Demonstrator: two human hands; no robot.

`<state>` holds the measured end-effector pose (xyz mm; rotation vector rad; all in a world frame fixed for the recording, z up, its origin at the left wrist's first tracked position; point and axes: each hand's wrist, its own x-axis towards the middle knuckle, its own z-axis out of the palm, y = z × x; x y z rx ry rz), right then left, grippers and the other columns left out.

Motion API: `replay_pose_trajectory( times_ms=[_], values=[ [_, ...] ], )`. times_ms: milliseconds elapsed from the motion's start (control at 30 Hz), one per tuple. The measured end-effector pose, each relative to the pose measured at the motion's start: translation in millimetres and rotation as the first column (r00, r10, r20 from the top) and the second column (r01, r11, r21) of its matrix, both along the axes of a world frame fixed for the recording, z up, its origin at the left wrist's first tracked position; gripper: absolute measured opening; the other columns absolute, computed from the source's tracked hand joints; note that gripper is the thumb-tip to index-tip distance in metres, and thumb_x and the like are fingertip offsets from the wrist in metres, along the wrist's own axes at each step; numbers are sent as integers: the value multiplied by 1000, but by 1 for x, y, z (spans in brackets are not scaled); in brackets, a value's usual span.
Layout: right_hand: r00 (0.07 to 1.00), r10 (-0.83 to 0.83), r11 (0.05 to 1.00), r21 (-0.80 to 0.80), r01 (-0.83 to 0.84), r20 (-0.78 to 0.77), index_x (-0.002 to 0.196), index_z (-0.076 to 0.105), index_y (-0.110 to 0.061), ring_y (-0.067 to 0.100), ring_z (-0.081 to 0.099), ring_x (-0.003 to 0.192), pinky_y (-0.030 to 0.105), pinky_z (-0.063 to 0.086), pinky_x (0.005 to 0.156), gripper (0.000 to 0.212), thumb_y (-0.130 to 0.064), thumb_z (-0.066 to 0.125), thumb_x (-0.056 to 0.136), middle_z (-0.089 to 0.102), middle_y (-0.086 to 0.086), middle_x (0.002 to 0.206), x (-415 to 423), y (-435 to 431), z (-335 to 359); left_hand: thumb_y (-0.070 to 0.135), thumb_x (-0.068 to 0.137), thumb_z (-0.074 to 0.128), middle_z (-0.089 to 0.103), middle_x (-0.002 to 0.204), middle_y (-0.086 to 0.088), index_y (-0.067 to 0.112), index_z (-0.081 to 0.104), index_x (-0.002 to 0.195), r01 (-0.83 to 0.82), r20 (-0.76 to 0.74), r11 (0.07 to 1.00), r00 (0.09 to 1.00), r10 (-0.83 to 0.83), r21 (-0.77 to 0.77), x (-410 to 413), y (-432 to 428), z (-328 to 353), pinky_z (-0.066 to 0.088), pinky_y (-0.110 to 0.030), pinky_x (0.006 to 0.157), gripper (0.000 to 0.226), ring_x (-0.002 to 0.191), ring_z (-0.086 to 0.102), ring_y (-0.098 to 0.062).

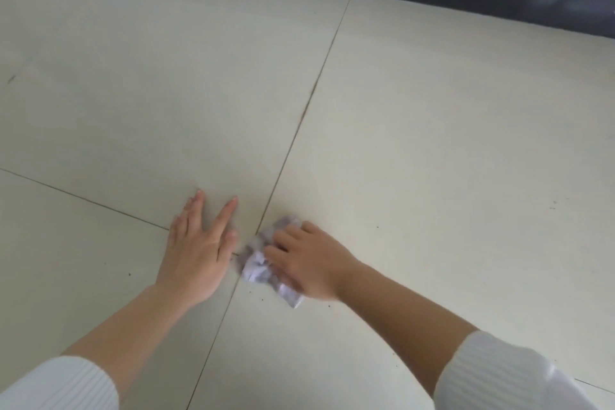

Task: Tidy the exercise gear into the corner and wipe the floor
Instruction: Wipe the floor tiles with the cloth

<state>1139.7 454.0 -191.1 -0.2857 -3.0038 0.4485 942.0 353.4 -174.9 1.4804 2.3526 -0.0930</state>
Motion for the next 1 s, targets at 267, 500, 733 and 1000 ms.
replay_pose_trajectory(
  times_ms=[267, 500, 733, 1000],
  values=[
    [372, -896, 421, 198, 885, 243, 124, 46, -3, 38, 52, 111, 44, 42, 87, 35, -21, 46, 94, 53, 21, 120, 101, 135, 12, 62, 86, -3, -9, 161, -2, 27, -1, 153, 35, 7, 999, 999, -36, 35, 2, 39, -9, -1, -42, 119, 76, 148, -8, -22],
    [756, -654, 748, 133, 651, -24, 90, 63, -11, 30, 58, 69, 35, 42, 65, 24, -25, 44, 88, 59, 7, 81, 72, 76, 3, 57, 91, 16, -10, 160, -9, 22, 0, 153, 71, -22, 993, 997, -69, 93, 6, 98, -14, -1, -40, 120, 73, 148, -9, -22],
    [674, -739, 659, 194, 727, -14, 94, 62, -10, 33, 61, 79, 37, 44, 64, 25, -28, 45, 95, 61, 10, 86, 95, 152, 0, 63, 90, 17, -4, 161, -13, 20, 6, 154, 66, -40, 985, 997, -60, 159, -11, 164, -28, 2, -44, 120, 78, 148, -3, -26],
    [-23, -990, -1, 154, 988, 140, 126, 41, -2, 38, 44, 121, 43, 38, 90, 34, -22, 33, 99, 46, 22, 130, 134, 260, 8, 70, 84, 16, 6, 160, -13, 26, 13, 152, 134, -71, 951, 990, -119, 278, -32, 207, -38, 5, -43, 119, 82, 148, 2, -25]
  ],
)
